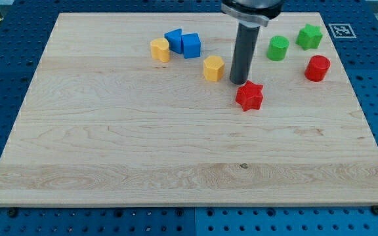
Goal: Slide yellow hexagon and blue cube a bit up
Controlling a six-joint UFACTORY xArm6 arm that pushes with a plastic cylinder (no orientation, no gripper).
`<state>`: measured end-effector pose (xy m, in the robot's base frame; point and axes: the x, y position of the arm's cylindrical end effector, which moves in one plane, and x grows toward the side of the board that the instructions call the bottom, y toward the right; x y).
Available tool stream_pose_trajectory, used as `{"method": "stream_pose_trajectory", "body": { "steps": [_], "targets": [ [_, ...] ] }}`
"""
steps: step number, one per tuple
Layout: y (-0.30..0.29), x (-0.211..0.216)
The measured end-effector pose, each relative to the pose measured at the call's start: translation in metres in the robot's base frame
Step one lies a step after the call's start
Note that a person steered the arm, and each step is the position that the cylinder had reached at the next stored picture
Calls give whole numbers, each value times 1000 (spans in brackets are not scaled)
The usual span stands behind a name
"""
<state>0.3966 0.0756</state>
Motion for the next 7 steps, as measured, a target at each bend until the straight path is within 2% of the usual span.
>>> {"method": "stream_pose_trajectory", "body": {
  "steps": [2, 3, 4, 5, 7],
  "targets": [
    [-96, -10],
    [-101, -12],
    [-73, 4],
    [-43, 2],
    [-57, -33]
  ]
}}
